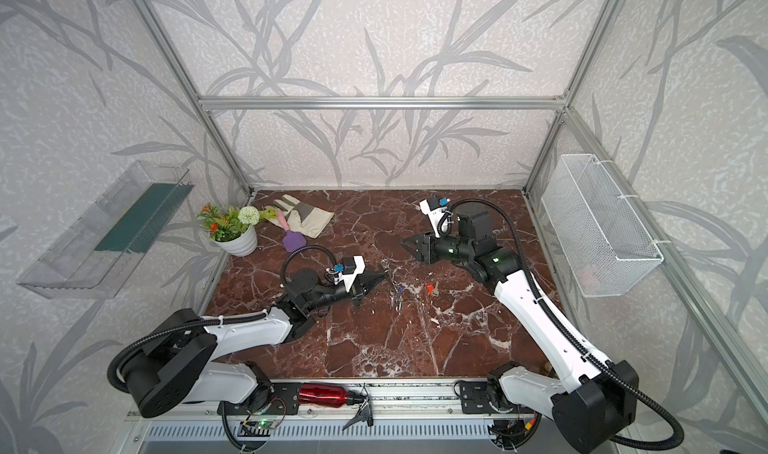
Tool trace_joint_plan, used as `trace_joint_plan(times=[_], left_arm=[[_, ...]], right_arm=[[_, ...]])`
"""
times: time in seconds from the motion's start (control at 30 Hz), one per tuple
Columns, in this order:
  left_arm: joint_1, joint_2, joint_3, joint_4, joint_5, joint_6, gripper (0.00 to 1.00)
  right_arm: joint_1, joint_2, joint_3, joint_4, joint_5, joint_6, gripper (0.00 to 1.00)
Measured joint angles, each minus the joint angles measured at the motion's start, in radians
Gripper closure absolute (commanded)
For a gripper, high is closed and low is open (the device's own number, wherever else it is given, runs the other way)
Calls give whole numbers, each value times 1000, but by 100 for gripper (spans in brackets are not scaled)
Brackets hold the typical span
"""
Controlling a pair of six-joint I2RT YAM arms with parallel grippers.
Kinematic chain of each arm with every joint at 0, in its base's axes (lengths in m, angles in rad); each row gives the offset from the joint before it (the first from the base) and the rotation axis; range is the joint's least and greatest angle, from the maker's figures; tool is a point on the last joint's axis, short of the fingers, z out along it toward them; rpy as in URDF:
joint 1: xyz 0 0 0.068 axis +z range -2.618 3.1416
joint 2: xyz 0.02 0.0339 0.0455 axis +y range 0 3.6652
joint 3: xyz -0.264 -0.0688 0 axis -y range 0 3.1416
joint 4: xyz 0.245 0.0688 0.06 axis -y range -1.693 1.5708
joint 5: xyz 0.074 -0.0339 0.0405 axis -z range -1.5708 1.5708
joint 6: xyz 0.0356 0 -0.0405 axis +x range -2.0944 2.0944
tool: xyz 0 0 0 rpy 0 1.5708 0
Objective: Put the keys on the keyring
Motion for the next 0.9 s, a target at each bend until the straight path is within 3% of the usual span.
trace_joint_plan(times=[0.4, 0.9], left_arm=[[-4, 17, 0, -20, -40, 277, 100], [-16, 0, 0, -98, -61, 377, 100]], right_arm=[[0, 43, 0, -5, 30, 4, 57], [0, 87, -21, 7, 20, 14, 57]])
